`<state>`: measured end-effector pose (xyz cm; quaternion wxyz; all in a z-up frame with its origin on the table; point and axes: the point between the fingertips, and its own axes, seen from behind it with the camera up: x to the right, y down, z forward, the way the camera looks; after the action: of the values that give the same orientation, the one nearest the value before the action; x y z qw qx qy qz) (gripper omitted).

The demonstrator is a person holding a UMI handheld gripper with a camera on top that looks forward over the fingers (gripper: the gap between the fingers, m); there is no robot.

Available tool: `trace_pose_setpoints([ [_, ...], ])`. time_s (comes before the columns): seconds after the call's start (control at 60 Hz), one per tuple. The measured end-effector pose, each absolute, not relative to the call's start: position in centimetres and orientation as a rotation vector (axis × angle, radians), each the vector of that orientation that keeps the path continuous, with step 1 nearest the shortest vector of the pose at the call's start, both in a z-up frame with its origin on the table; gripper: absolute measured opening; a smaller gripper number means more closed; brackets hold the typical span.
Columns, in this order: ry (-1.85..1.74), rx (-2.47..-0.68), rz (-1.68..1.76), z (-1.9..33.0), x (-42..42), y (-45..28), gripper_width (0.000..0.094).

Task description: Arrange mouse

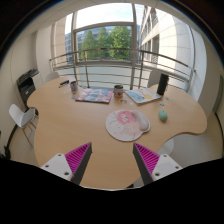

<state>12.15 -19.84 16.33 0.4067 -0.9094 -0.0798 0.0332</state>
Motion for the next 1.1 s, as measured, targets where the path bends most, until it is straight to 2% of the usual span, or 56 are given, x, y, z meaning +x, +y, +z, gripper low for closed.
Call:
trace_pose_setpoints([
  [0.1,-0.157,-2.334,0.05,11.5,18.5,-17.2,0.0847],
  [0.217,-0.085,-2.349,-0.003,7.7,25.7,-12.4,0.0846],
  [0.45,0.066,-2.275,-0.051,4.2,37.1,1.4,0.0844],
  [0.683,0.073,-2.249,-0.09,0.7,41.6,12.8,0.0823],
  [0.767,0.07,-2.265,-0.076,-0.8,41.7,14.6,0.0746],
  [0.817,0.07,-2.268,-0.055,-1.3,41.5,15.2,0.0652],
  [0.867,0.082,-2.25,-0.066,-1.3,41.8,15.5,0.0514],
  [1.1,0.104,-2.234,-0.105,-1.0,41.9,15.1,0.0404],
])
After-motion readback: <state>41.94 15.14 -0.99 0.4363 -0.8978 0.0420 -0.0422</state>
